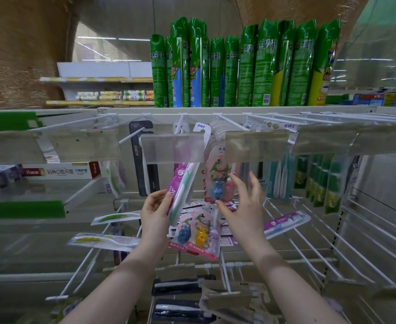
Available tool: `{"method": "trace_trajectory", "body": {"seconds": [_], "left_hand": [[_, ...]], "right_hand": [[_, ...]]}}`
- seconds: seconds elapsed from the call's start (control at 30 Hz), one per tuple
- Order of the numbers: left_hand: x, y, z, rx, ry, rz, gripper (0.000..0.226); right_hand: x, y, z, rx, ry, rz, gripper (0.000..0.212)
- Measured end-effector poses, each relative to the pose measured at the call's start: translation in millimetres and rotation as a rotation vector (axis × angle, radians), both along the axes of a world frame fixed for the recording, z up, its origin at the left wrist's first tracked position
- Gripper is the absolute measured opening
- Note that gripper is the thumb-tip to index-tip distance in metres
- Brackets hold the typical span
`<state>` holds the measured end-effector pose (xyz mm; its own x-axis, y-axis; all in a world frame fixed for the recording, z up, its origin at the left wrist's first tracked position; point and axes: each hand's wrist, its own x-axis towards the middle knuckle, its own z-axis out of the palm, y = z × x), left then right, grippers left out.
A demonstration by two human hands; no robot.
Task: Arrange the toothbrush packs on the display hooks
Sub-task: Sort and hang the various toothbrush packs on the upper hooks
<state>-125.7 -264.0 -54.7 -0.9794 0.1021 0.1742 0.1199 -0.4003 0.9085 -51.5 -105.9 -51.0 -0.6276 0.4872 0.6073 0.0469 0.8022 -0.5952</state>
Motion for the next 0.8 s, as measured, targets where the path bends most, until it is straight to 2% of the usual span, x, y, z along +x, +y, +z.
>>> {"method": "trace_trajectory", "body": {"seconds": [0.13, 0.23, 0.5, 0.67, 0.8], "left_hand": [[1.1, -2.1, -2.4, -0.022, -0.008, -0.014, 0.011], [3.0, -2.4, -4.3, -0.010, -0.007, -0.023, 0.009], [5.7, -3.4, -9.7, 0.021, 0.026, -0.030, 0.010], [9.2, -4.4, -12.6, 0.039, 0.038, -0.043, 0.012], [14.5, -5.8, -15.2, 0.034, 0.061, -0.072, 0.022]], "right_hand": [[5.8, -8.2, 1.7, -0.005, 0.054, 0.022, 0.052], [8.9, -19.1, 5.1, -0.022, 0.088, 0.122, 0.043], [6.6, -52.5, 10.9, -0.462, 0.037, 0.502, 0.034], [-0.4, -62.4, 7.8, -0.556, 0.030, 0.536, 0.035], [-1.8, -65.1, 8.5, -0.586, 0.055, 0.549, 0.028]]}}
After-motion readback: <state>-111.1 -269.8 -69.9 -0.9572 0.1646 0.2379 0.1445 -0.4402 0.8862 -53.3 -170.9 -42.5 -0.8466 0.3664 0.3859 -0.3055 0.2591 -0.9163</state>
